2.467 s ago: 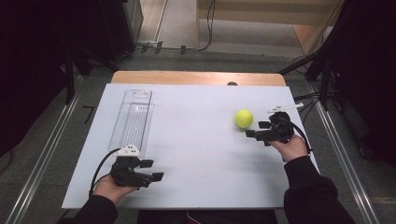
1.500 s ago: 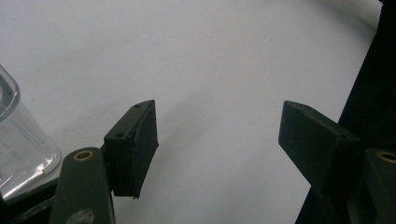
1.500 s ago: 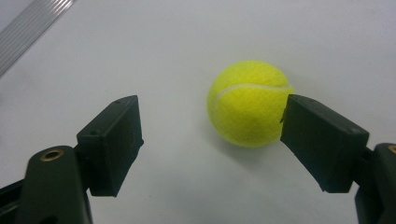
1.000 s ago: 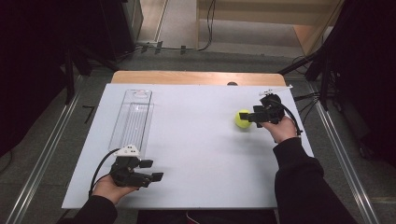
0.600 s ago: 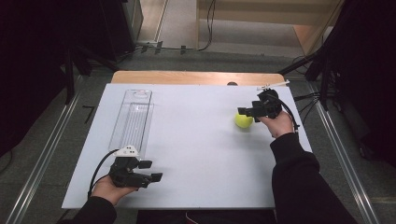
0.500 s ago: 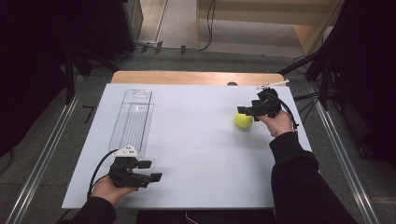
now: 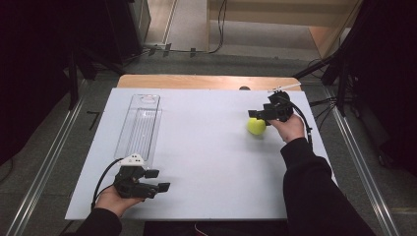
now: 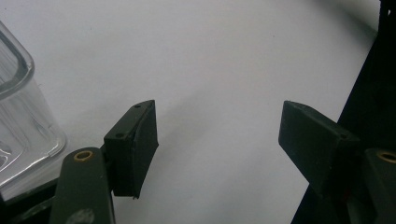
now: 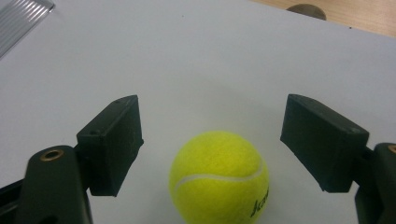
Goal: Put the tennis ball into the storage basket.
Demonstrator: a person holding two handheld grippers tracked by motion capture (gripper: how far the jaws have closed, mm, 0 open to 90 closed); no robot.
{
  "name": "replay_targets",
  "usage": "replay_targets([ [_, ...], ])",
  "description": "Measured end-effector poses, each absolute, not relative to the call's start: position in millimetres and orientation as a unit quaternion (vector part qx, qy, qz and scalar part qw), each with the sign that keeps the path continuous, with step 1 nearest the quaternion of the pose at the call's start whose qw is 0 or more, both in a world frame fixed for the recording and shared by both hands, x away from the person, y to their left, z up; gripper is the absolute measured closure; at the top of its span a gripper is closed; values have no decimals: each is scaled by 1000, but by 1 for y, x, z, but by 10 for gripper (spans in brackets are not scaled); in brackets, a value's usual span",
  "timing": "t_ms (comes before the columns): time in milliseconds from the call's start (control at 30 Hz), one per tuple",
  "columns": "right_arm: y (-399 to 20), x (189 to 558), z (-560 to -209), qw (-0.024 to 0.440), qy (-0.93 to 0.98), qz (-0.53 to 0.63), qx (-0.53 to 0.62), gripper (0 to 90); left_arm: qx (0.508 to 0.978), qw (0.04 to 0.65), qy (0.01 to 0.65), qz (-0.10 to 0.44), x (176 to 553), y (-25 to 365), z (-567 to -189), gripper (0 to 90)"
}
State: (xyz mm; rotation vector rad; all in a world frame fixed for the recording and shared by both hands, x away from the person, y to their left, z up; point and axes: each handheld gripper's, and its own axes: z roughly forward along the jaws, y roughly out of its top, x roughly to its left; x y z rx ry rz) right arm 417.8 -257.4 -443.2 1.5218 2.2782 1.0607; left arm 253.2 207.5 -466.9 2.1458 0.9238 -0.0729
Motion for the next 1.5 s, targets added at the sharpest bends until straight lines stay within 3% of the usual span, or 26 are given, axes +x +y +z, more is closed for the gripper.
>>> replay_targets([
  [1500,-254,418,-484,79,773,333,534,186,851,388,353,-31,253,206,-466,291],
])
